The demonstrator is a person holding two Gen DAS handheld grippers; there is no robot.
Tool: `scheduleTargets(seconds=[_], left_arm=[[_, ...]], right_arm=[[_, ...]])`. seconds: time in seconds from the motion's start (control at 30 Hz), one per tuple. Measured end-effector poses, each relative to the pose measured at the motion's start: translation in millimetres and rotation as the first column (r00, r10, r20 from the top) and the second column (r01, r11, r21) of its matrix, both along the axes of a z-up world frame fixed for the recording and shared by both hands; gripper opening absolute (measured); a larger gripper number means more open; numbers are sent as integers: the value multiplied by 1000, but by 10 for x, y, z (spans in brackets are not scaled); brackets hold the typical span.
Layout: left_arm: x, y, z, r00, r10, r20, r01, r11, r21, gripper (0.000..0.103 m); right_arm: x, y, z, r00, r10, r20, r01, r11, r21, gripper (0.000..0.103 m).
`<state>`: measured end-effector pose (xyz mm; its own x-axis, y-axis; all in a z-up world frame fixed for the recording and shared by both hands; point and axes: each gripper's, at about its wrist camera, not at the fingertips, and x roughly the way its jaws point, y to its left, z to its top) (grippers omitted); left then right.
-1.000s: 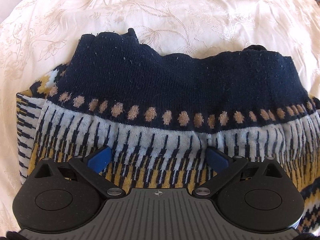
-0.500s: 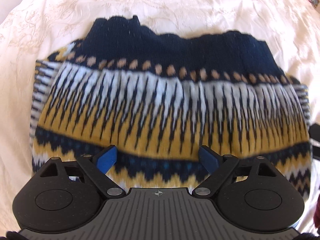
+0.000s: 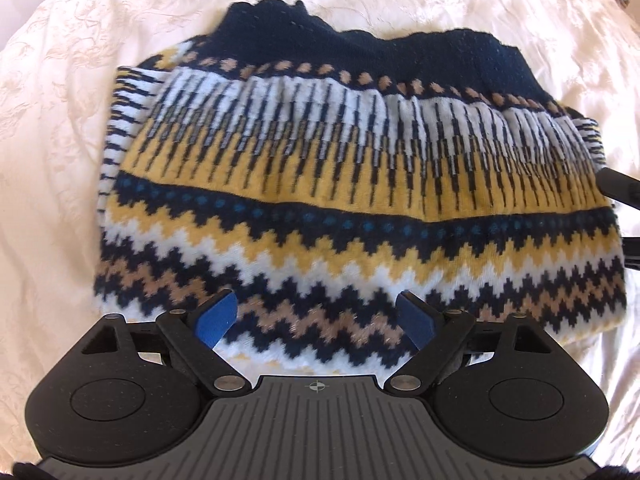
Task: Fold small clothes
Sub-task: 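Grasp the sweater side with the right gripper and fold it over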
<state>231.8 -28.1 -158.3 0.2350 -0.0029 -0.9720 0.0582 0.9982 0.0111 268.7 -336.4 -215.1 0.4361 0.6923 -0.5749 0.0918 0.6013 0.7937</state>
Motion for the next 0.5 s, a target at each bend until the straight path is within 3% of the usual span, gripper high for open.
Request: scheduleTargets(seconds=[0.03, 0.13, 0.2, 0.5], left_arm=[[19, 54, 73, 1000, 1, 7, -1, 1000, -5, 86], [-79, 227, 173, 999, -3, 32, 3, 1000, -14, 86], [-126, 373, 237, 999, -9, 49, 10, 1000, -20, 86], [-136, 937, 426, 997, 7, 82, -1, 998, -67, 86]], right_arm=[[0, 34, 26, 1000, 3, -2, -3, 1000, -22, 91], [9, 150, 82, 999, 23, -32, -27, 993, -116, 55], [10, 246, 125, 998, 37, -49, -46, 980, -192, 41], [-9, 601, 521, 999, -24, -35, 9, 924, -382, 34]])
